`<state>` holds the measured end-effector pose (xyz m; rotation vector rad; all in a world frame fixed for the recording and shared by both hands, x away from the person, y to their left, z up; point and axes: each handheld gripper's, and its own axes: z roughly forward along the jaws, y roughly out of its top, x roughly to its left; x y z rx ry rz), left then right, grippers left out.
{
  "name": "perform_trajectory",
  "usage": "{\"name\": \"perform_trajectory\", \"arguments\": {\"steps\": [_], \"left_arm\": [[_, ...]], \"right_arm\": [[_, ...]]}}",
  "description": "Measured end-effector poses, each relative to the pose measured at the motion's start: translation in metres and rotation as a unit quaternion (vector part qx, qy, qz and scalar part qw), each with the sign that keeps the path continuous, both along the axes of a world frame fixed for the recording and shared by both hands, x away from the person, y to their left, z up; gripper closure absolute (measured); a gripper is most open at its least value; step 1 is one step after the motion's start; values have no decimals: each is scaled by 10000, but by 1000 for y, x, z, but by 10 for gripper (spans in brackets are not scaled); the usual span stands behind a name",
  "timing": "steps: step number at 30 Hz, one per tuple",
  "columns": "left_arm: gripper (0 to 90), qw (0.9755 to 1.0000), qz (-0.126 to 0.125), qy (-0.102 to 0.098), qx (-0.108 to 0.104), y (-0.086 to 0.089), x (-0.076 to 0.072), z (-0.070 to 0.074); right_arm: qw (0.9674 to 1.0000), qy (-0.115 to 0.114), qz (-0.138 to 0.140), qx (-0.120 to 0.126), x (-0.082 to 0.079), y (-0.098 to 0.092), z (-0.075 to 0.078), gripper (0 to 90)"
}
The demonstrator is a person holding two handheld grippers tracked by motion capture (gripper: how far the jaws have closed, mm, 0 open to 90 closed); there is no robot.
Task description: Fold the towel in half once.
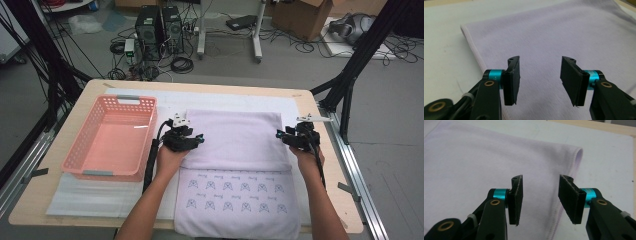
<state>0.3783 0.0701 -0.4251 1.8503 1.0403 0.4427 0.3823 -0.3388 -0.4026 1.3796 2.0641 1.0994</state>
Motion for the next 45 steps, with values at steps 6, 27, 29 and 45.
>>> {"name": "perform_trajectory", "arguments": {"steps": [6, 27, 29, 45], "left_arm": [[516, 10000, -71, -27, -51, 4, -18, -1], [580, 9995, -303, 54, 25, 27, -71, -24], [679, 9991, -409, 43, 125, 25, -73, -24], [856, 9974, -626, -340, -120, 32, -109, -21]], "right_arm": [[9998, 84, 193, -64, -17, 5, -6, 549], [9988, 271, 416, -52, -86, -15, -36, 586], [9984, 321, 462, -68, -87, -15, -38, 695], [9983, -108, 570, 45, -124, -18, -35, 847]]}}
